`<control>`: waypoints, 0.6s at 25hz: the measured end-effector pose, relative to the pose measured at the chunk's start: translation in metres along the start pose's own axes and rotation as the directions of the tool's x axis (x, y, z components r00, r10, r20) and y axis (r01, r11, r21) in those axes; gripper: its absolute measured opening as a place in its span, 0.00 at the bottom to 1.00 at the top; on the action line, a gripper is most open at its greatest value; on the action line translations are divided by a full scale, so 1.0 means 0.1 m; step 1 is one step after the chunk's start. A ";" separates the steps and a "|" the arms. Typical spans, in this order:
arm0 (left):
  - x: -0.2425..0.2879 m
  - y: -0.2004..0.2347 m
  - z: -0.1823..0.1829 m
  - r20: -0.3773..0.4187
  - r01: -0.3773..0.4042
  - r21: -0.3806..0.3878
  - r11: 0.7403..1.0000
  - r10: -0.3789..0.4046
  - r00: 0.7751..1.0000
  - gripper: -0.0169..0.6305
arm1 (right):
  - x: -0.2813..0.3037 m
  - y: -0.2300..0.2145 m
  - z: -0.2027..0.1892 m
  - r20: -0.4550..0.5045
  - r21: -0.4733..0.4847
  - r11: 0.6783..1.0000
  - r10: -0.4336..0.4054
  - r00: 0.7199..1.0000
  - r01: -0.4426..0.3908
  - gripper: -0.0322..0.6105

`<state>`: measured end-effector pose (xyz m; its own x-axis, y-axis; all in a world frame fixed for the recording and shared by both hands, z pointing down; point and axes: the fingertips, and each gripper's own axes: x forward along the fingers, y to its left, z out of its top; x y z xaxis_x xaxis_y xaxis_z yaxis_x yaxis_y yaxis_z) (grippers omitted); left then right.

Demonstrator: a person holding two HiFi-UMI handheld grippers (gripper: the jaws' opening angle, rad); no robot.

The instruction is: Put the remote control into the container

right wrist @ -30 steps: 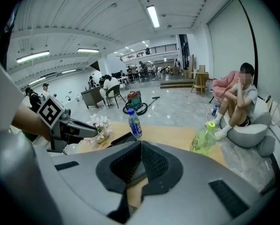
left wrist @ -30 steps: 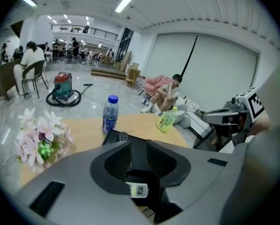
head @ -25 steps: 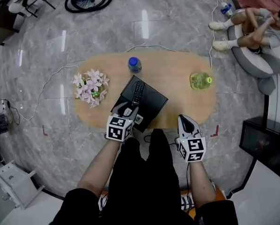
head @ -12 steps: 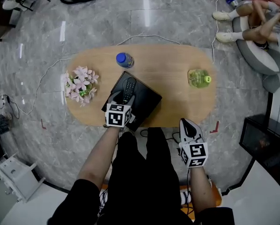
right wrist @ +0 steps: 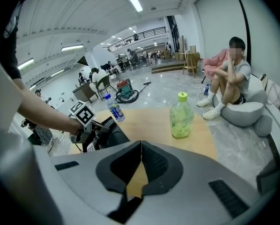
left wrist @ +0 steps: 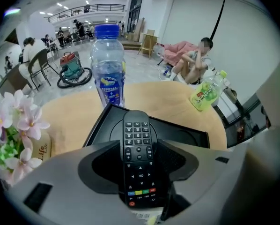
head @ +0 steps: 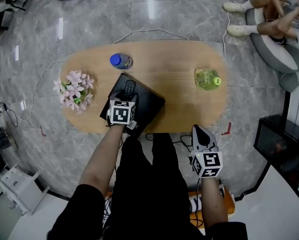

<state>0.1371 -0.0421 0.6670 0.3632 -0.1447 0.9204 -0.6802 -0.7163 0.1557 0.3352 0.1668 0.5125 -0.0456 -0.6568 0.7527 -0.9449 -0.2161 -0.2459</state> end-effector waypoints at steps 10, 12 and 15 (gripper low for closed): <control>0.04 0.07 -0.08 -0.063 -0.059 0.066 0.996 0.063 0.996 0.38 | 0.11 0.01 0.07 0.001 0.008 1.000 -0.016 1.000 0.016 0.07; 0.04 0.09 -0.08 -0.064 -0.050 0.072 0.996 0.055 0.996 0.36 | 0.12 0.06 0.08 0.001 -0.003 1.000 -0.019 1.000 0.019 0.07; 0.01 0.10 -0.10 -0.064 -0.011 0.092 0.996 0.017 0.998 0.36 | 0.13 0.14 0.09 0.006 0.002 1.000 -0.020 1.000 0.020 0.07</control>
<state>0.1249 -0.0424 0.6733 0.3104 -0.1125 0.9439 -0.6223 -0.7747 0.1123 0.3246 0.1487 0.5139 -0.0249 -0.6567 0.7537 -0.9450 -0.2306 -0.2321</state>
